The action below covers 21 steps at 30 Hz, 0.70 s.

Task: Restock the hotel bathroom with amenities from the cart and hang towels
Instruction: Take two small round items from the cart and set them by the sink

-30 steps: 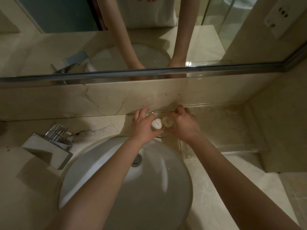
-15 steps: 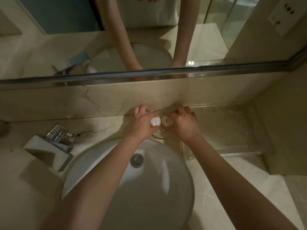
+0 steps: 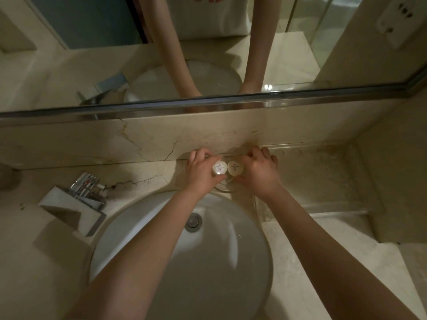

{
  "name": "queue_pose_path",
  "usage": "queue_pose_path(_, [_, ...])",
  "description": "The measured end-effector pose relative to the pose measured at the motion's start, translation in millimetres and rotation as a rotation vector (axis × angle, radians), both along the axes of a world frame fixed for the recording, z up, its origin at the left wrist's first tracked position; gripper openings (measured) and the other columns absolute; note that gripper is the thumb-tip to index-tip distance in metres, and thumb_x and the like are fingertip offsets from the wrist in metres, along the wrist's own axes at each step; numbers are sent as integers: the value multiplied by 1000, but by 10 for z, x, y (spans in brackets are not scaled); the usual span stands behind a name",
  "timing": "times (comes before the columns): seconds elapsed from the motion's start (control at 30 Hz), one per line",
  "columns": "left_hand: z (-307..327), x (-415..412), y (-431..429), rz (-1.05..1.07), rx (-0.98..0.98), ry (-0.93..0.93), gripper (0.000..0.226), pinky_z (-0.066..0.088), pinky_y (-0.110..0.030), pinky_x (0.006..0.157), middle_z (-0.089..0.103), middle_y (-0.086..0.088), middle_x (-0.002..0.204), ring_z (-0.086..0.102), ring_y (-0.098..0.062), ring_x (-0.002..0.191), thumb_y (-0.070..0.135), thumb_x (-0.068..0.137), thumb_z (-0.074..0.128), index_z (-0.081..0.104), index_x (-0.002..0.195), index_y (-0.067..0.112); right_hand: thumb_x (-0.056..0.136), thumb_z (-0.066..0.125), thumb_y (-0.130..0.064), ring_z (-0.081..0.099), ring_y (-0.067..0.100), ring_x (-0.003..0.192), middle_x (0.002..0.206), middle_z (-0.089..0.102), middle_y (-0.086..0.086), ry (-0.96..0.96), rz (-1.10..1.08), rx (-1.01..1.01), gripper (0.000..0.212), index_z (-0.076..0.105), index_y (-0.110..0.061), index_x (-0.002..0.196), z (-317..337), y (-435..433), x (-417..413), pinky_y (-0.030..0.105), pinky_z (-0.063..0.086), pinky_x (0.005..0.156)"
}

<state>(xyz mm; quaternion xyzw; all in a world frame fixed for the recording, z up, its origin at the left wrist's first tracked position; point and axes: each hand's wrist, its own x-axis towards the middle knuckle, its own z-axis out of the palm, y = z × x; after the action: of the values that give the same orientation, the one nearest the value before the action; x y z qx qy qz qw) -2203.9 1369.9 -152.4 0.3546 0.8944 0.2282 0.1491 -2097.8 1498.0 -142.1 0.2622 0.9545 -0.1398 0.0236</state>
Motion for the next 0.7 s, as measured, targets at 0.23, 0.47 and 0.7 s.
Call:
queue_pose_path(0.23, [259,111,-225,117,80,-44,78,26,-30,108,41,-3,134,29,-21,128,42,70,77,45,137,19,59,83,-35,54,37,99,106,58,13,251,-111,-22,54,66,-11,104,171,-72,223,44,45,80])
queue_pose_path(0.47, [691,389,-552,141,235,-17,71,24,-23,104,45,-5,131,35,-22,126,36,69,80,52,131,15,63,83,-34,53,29,100,104,58,10,517,-195,-165,55,66,-16,112,532,-191,681,45,46,86])
queue_pose_path(0.7, [998,736,-993,114,299,-85,38,29,-18,96,55,-7,124,45,-21,121,19,77,74,63,112,10,73,79,-26,55,16,89,102,58,1,562,-213,-281,45,64,-18,115,866,-564,1143,37,50,81])
